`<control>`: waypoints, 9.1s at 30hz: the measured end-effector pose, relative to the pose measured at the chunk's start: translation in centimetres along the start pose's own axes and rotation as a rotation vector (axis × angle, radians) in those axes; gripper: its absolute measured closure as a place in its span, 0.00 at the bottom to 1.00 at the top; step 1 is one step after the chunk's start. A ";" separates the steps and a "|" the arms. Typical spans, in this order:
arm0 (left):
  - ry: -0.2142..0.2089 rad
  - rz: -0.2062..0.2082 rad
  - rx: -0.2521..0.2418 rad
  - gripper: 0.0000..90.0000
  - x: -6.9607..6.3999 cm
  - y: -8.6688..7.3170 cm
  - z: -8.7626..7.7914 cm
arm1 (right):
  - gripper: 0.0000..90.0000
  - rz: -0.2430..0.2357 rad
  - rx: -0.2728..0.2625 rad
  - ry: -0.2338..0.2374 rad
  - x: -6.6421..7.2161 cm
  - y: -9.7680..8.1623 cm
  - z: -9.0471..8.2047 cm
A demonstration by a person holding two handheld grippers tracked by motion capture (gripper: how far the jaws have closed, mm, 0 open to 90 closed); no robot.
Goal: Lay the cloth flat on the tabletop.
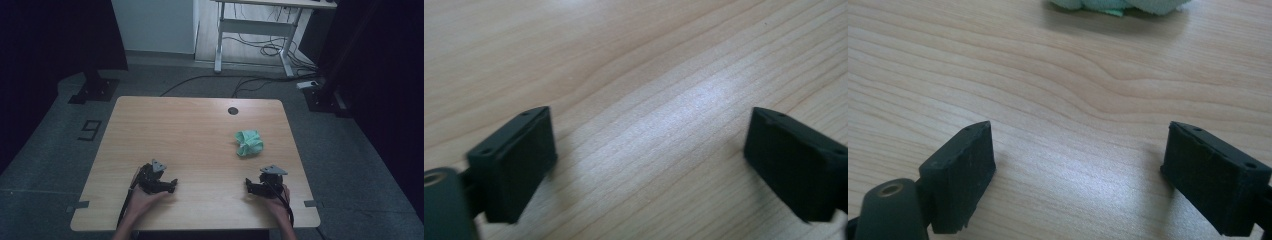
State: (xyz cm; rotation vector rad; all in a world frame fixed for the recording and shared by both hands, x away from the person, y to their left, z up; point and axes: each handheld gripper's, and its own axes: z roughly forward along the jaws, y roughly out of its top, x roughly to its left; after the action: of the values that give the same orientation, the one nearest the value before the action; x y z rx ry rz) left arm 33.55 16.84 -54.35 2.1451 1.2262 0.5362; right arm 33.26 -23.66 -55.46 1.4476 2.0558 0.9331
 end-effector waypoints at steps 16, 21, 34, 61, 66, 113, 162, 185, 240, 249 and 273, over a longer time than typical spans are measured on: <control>-0.052 -0.040 -0.102 0.20 0.3 0.0 -2.3 | 0.16 0.031 -0.094 0.019 -0.4 0.9 -1.3; -0.061 -0.038 -0.073 0.22 0.3 0.0 -2.1 | 0.16 0.026 -0.111 0.027 -0.4 1.4 -1.4; -0.066 -0.049 -0.078 0.24 0.5 -0.1 -2.3 | 0.16 0.009 -0.150 0.026 -0.9 3.5 -1.7; -0.073 -0.067 -0.094 0.25 0.9 -0.5 -2.8 | 0.15 0.033 -0.163 0.046 -1.7 8.8 0.5; -0.077 -0.065 -0.078 0.25 0.9 -0.6 -2.6 | 0.15 0.044 -0.126 0.028 -1.9 9.6 2.2; -0.090 -0.046 -0.025 0.25 1.1 -1.2 -2.3 | 0.72 0.146 -0.028 0.104 -4.9 9.1 8.9; -0.074 -0.078 -0.024 0.26 2.0 -1.4 -2.5 | 0.75 -0.007 -0.254 0.407 2.2 7.2 -0.1; -0.075 -0.068 -0.019 0.26 1.8 -1.4 -2.5 | 0.71 -0.158 -0.117 0.544 11.3 5.2 3.3; -0.168 0.029 -0.083 0.56 -3.3 3.5 -0.6 | 0.51 -0.171 -0.198 0.492 8.1 4.7 -2.0; -0.215 0.063 -0.105 0.98 -3.5 3.2 -0.7 | 0.54 -0.163 -0.190 0.495 8.0 4.6 -1.7; -0.256 0.016 -0.229 1.00 -1.8 2.9 -3.6 | 0.92 -0.151 -0.222 0.467 6.5 5.0 -2.6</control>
State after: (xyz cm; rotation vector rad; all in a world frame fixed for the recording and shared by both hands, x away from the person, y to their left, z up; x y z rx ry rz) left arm 32.30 15.23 -49.78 1.9604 0.9601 0.3751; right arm 32.35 -17.21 -49.89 1.0106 2.2484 1.4897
